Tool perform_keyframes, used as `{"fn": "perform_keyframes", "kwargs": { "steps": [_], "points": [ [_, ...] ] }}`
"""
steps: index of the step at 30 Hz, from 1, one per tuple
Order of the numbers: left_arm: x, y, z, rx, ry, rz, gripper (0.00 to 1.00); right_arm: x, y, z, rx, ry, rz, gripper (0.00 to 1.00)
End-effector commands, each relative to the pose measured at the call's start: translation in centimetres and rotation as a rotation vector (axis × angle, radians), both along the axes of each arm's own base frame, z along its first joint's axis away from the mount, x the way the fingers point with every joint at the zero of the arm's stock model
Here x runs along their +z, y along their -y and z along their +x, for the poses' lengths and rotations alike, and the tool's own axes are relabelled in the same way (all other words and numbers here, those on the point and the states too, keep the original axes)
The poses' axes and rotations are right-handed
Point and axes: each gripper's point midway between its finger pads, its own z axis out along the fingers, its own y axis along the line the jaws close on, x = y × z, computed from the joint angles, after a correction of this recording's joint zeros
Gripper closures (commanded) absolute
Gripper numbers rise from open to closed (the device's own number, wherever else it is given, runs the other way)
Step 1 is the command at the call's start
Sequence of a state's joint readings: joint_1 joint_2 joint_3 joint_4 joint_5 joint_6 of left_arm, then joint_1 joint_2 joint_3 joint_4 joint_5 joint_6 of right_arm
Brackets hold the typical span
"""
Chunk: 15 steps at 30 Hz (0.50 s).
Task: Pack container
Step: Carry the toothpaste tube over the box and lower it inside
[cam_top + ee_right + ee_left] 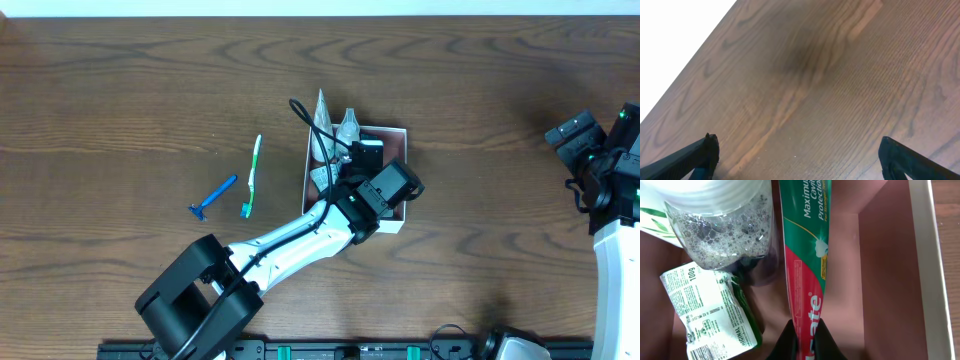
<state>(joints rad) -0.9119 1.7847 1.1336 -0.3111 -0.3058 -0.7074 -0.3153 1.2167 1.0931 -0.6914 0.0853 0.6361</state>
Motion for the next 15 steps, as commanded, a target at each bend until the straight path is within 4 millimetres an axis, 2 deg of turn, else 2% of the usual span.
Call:
{"fn": "perform_keyframes", "kwargs": {
  "steps": [1, 6, 15],
  "points": [
    [-1.00, -0.48, -0.34, 0.012, -0.011, 0.024, 0.93, 0.26, 0.26, -0.02, -0.013, 0.006, 0.000, 0.01],
    [-1.00, -0.47, -0.34, 0.012, -0.011, 0.023, 0.87, 0.26, 0.26, -0.02, -0.013, 0.006, 0.000, 0.01],
    [-1.00, -0.48, -0.33, 0.012, -0.011, 0.023, 0.86, 0.26, 0.26, -0.02, -0.013, 0.006, -0.001, 0.01]
  ]
}}
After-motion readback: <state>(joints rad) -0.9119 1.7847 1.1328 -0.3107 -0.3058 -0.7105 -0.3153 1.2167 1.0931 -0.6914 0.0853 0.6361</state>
